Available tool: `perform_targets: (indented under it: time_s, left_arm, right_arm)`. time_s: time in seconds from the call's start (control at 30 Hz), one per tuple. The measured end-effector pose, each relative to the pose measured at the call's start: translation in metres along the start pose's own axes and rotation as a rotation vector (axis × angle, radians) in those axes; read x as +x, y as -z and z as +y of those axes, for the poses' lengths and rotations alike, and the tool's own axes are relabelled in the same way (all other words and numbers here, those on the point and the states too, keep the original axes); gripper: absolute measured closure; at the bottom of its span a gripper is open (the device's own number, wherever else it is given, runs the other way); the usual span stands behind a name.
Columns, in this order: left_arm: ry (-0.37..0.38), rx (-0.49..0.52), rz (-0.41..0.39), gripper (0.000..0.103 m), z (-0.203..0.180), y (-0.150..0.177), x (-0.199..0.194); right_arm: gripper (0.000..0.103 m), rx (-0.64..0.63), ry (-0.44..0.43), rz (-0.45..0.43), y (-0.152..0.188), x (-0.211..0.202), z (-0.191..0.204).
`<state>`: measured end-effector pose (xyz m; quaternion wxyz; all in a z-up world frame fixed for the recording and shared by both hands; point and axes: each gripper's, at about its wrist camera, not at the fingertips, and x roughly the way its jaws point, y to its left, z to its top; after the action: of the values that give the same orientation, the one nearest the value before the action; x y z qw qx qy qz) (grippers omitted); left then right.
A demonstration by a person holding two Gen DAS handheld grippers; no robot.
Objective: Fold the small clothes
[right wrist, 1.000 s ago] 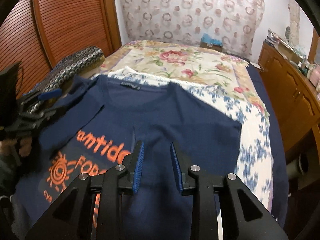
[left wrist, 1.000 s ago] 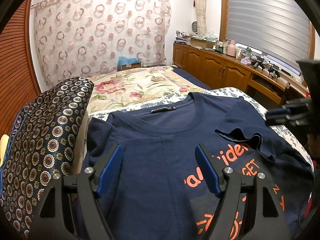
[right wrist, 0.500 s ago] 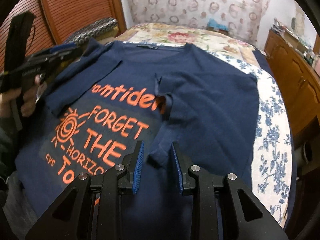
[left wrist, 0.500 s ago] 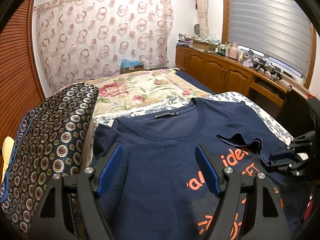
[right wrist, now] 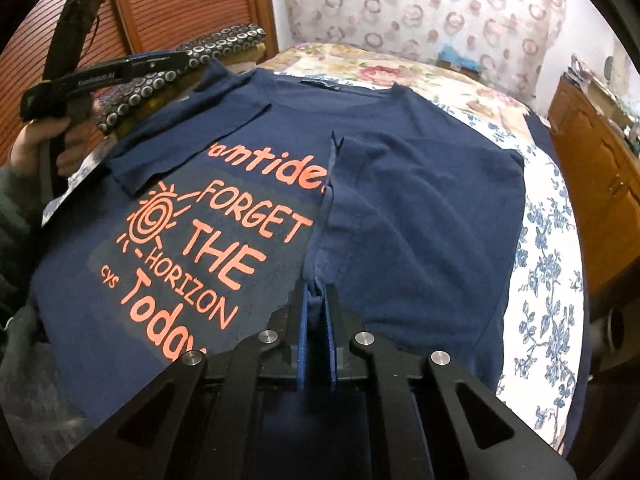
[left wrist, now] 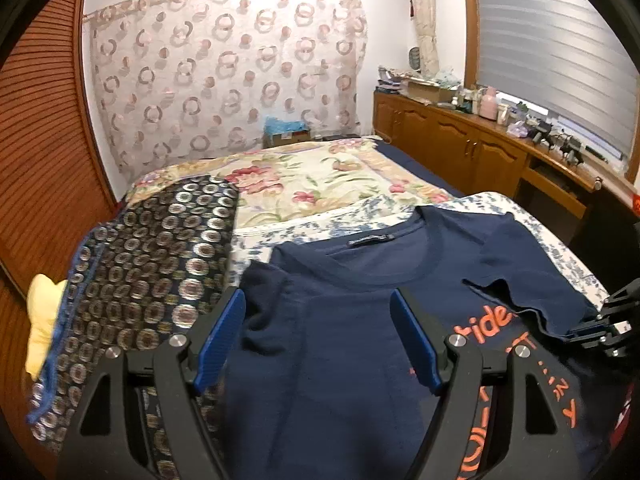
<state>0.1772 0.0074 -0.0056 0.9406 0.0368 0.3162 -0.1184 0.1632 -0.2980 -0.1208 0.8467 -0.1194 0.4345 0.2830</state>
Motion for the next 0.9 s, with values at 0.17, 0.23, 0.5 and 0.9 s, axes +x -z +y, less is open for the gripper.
perform_targets:
  time_s: [0.17,0.23,0.5,0.9]
  left_arm:
    - [-0.021,0.011,0.022,0.032,0.009,-0.006,-0.002]
    - [-0.029,0.021,0.036,0.037,0.011,-0.009,0.0]
    - [-0.022,0.084,0.139,0.059,-0.001,-0.019,0.028]
    - [-0.139,0.168,0.36,0.06,-0.014,-0.013,0.1]
  right_arm:
    - [0.081,0.005,0.008,-0.04,-0.006,-0.01,-0.007]
    - [0.075,0.01,0.02,-0.063,-0.012,-0.013,-0.016]
    - [0.068,0.038,0.09,-0.133,-0.041,-0.01,-0.062]
    - [0.067,0.047,0.096,-0.111,-0.062,0.039,-0.099]
